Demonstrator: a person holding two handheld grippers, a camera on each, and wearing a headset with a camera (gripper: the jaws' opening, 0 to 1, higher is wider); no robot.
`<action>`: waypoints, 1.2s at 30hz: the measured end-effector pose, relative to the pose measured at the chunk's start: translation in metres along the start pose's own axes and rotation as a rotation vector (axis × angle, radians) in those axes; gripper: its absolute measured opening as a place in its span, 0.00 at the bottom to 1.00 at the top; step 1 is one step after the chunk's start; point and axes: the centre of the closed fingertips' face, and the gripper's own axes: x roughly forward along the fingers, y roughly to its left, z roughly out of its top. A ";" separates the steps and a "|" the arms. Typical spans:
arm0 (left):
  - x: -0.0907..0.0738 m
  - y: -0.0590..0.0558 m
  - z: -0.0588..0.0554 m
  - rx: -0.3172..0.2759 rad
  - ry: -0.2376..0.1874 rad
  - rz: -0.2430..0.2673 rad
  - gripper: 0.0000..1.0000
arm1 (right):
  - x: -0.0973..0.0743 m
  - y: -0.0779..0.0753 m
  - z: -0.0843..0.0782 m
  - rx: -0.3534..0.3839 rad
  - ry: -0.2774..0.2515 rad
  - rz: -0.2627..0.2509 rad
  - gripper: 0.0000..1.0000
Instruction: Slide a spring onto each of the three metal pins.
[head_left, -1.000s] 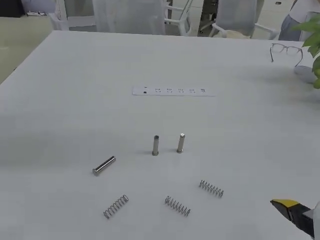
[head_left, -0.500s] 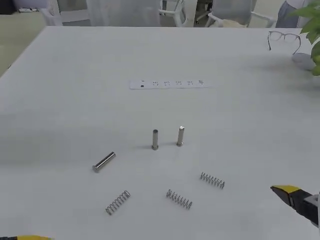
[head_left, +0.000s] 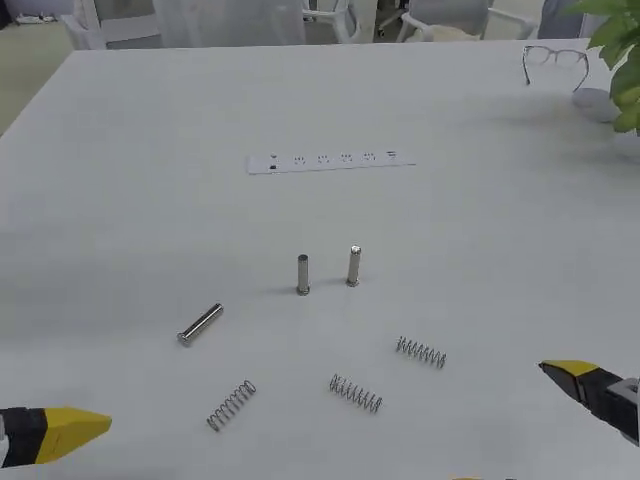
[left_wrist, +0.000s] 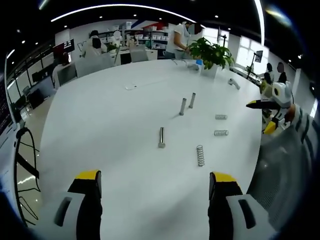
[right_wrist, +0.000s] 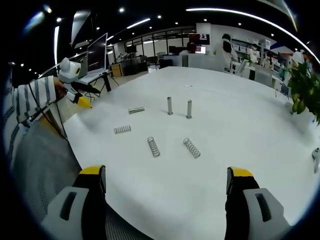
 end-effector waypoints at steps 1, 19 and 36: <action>0.003 0.001 0.004 -0.006 -0.012 -0.002 0.85 | 0.000 0.000 0.000 0.000 0.000 0.000 1.00; 0.040 0.013 0.046 -0.046 -0.097 -0.046 0.71 | 0.002 0.004 0.004 0.011 -0.005 0.007 1.00; 0.084 -0.002 0.075 -0.035 -0.083 -0.099 0.47 | -0.002 0.002 0.011 0.042 -0.058 0.002 0.99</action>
